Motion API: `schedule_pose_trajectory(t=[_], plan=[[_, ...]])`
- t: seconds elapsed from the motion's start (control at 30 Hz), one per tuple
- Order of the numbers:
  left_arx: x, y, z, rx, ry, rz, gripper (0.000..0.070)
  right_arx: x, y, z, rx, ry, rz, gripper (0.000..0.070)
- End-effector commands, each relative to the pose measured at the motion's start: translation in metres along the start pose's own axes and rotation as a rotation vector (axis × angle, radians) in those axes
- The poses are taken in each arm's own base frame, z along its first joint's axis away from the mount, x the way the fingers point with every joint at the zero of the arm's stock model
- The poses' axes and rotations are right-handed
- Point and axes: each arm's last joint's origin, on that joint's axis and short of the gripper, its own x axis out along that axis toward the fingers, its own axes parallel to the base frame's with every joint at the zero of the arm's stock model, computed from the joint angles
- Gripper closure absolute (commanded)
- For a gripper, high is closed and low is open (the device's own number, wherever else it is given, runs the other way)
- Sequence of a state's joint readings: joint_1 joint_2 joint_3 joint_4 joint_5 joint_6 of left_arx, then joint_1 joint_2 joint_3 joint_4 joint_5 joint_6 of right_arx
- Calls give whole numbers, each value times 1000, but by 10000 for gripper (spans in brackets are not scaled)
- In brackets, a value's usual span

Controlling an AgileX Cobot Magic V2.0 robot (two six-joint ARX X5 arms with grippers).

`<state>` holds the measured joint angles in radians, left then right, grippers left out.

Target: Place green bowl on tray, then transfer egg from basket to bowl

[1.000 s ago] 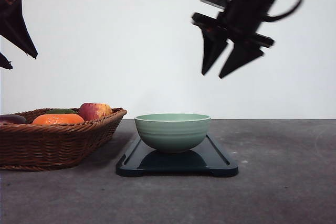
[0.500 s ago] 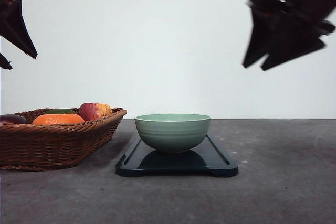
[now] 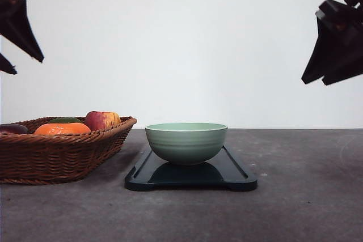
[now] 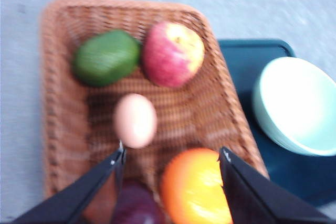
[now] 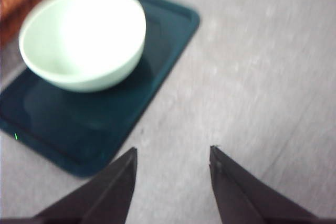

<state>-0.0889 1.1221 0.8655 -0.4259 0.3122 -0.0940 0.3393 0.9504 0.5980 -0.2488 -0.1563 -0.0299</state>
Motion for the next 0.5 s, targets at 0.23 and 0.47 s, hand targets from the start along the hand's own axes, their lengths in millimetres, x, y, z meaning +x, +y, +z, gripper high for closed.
schedule_pose_trajectory(t=[0.23, 0.47], plan=[[22, -11, 33, 15, 110, 57, 330, 1, 0, 3, -15, -10, -10, 433], [63, -12, 51, 10, 269, 92, 267, 1, 0, 3, -15, -10, -9, 433]])
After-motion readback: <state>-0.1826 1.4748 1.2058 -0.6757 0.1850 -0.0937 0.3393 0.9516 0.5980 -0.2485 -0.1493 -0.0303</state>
